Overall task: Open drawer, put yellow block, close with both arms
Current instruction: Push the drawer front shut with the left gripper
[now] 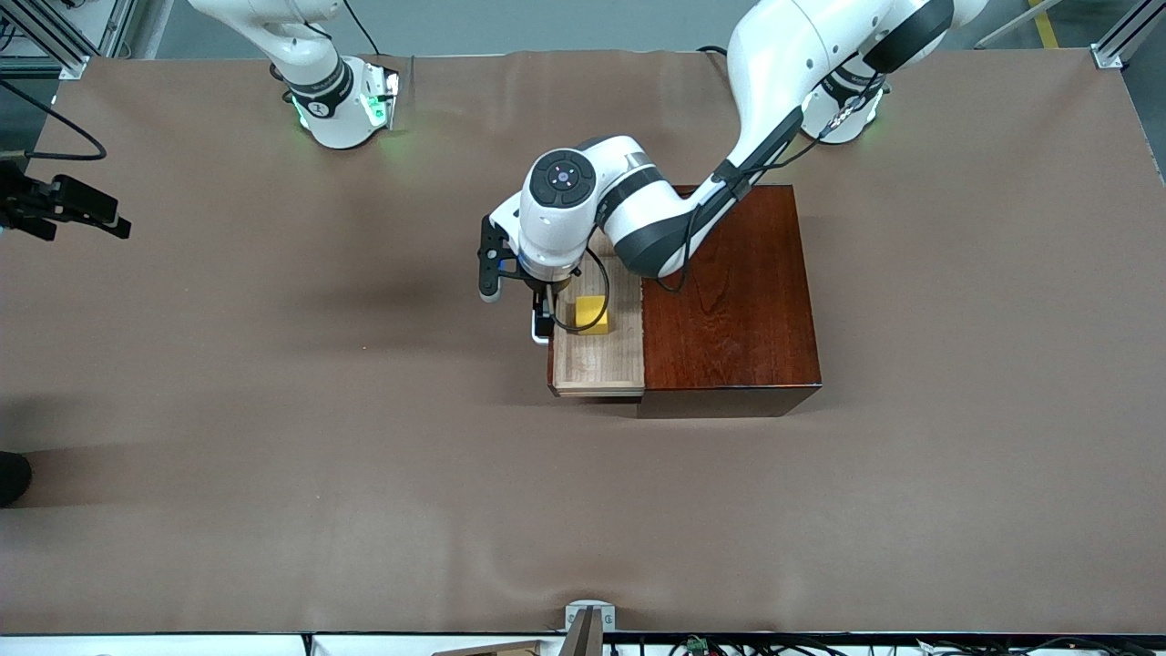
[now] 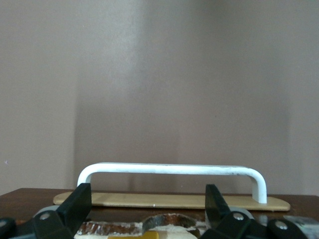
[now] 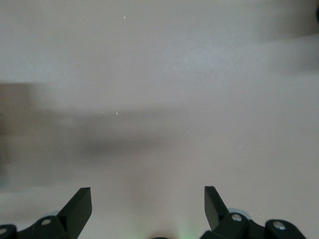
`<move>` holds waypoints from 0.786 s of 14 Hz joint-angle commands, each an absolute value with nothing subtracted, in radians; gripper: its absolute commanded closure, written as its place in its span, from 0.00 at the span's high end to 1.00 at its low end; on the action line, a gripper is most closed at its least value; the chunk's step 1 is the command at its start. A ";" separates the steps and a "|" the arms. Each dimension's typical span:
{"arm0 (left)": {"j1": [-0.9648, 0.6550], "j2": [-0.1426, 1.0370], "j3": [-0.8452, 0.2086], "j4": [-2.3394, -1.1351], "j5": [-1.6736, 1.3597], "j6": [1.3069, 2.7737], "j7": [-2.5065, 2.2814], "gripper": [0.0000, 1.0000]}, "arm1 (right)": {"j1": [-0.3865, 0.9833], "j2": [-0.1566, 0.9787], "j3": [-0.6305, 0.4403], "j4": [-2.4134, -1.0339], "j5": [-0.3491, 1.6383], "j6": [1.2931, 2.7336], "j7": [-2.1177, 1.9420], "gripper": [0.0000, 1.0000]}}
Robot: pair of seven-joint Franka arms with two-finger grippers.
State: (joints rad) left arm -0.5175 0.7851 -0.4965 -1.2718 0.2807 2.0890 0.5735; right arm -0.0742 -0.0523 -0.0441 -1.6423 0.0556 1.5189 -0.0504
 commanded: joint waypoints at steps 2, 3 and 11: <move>-0.526 0.766 -0.492 -1.255 0.363 1.910 0.577 1.00 | -0.054 -0.067 -0.044 -1.618 0.052 1.520 0.000 1.00; -0.525 0.762 -0.492 -1.253 0.379 1.869 0.577 1.00 | -0.048 -0.067 -0.043 -1.614 0.020 1.519 -0.003 1.00; -0.497 0.735 -0.486 -1.255 0.506 1.537 0.575 1.00 | -0.048 -0.077 -0.048 -1.611 -0.003 1.474 0.005 1.00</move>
State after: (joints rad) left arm -0.5109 0.7609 -0.4896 -1.2341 0.4759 1.6195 0.5685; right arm -0.0554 -0.0579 -0.0443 -1.6070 0.0101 1.4952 -0.0122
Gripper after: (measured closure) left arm 0.000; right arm 0.000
